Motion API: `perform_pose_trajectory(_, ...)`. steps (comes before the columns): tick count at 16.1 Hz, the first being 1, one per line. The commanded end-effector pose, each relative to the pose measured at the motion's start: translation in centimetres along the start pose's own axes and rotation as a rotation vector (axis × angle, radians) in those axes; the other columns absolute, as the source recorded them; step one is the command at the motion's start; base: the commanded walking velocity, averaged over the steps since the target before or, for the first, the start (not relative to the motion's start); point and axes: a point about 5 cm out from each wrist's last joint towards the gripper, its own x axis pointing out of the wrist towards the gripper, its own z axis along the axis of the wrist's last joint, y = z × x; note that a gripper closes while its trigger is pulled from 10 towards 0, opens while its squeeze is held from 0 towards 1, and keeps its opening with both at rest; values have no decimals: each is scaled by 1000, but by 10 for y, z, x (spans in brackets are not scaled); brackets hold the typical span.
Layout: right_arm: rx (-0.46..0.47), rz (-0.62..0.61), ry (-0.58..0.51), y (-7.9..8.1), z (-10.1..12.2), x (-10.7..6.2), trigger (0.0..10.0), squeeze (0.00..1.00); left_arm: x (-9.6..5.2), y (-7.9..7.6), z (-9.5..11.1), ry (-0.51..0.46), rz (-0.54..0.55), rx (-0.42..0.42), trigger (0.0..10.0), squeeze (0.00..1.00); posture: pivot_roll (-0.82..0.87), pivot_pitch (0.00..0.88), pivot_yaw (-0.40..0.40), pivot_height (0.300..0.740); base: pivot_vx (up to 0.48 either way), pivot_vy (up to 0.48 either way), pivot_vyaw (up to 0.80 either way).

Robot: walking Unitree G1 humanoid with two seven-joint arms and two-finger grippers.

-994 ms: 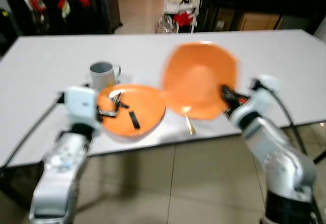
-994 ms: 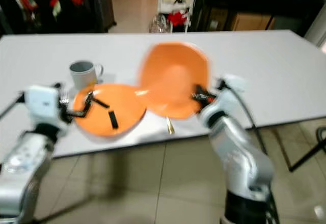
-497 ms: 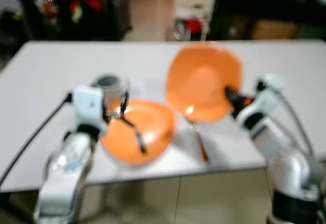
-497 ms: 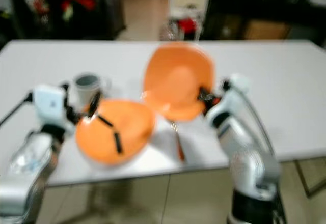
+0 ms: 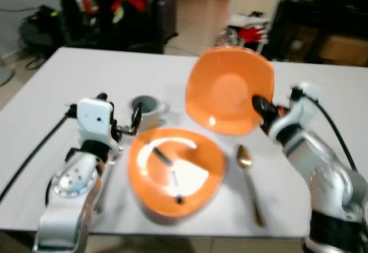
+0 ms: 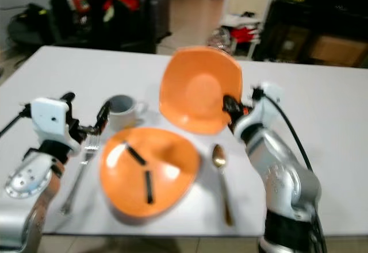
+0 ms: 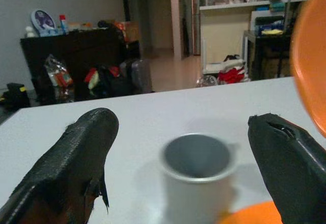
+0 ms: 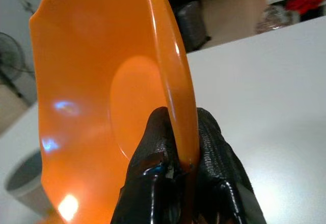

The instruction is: Setting the table

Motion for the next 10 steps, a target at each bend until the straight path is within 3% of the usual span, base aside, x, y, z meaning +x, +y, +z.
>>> perform_pose_trajectory(1,6,1,-45,-1,11,2,10000,0,-2,0,1,-5,-10,1,10000,0,-16,0,-50,740,0,0,0)
perform_pose_trajectory(4,22,-73,19,-14,24,19,10000,0,-2,-2,5,-26,-102,-19,10000,0,-22,0,-35,740,0,0,0)
perform_pose_trajectory(5,66,-95,69,-19,31,34,10000,0,-1,2,9,-38,-144,-19,10000,0,-25,0,-26,740,0,0,0)
perform_pose_trajectory(8,101,-94,115,-24,36,58,10000,0,-1,6,13,-30,-238,4,10000,0,-14,0,-31,740,0,0,0)
perform_pose_trajectory(9,130,-100,211,-26,30,75,10000,0,-4,2,11,4,-366,27,10000,0,-10,0,-35,740,0,0,0)
perform_pose_trajectory(10,166,-105,237,-27,30,81,10000,0,-7,-2,10,20,-439,39,10000,0,-7,0,-36,740,0,0,0)
